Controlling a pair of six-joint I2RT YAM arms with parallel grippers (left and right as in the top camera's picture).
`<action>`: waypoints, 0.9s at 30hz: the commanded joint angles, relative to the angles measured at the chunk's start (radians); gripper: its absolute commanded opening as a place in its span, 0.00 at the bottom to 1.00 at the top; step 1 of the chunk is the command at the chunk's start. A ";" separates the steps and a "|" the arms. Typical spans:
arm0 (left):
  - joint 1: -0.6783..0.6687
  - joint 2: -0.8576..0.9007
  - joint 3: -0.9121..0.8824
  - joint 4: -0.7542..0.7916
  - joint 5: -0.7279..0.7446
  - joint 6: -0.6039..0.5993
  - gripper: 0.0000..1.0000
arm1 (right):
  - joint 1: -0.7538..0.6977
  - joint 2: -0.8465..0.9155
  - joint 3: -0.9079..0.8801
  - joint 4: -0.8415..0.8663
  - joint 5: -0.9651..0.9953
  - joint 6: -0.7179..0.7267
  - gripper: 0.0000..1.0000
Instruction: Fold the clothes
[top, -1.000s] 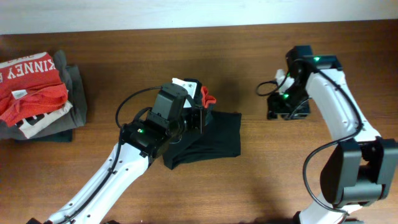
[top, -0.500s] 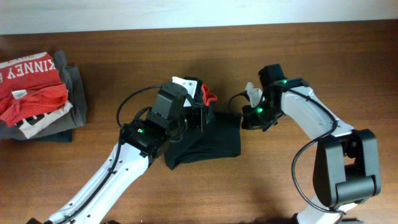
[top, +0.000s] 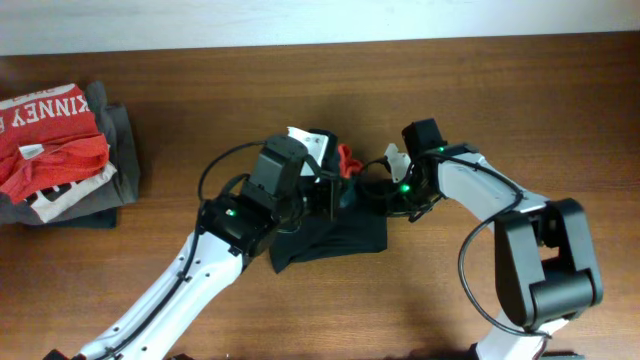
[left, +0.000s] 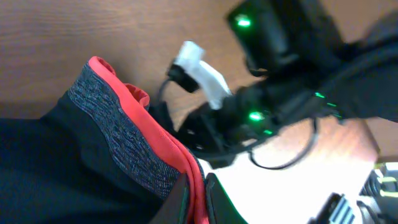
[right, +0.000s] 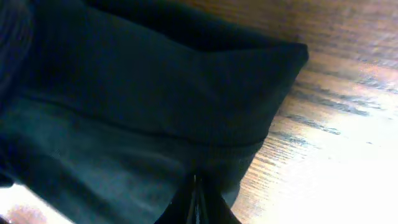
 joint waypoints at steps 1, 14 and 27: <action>-0.028 -0.019 0.023 0.007 0.037 -0.008 0.06 | 0.008 0.044 -0.013 0.001 -0.013 0.029 0.08; -0.073 -0.015 0.023 0.011 -0.019 -0.008 0.08 | 0.008 0.066 -0.016 -0.020 -0.016 0.029 0.06; -0.084 -0.011 0.023 0.010 -0.028 -0.008 0.08 | -0.015 0.009 0.035 -0.080 -0.018 0.054 0.09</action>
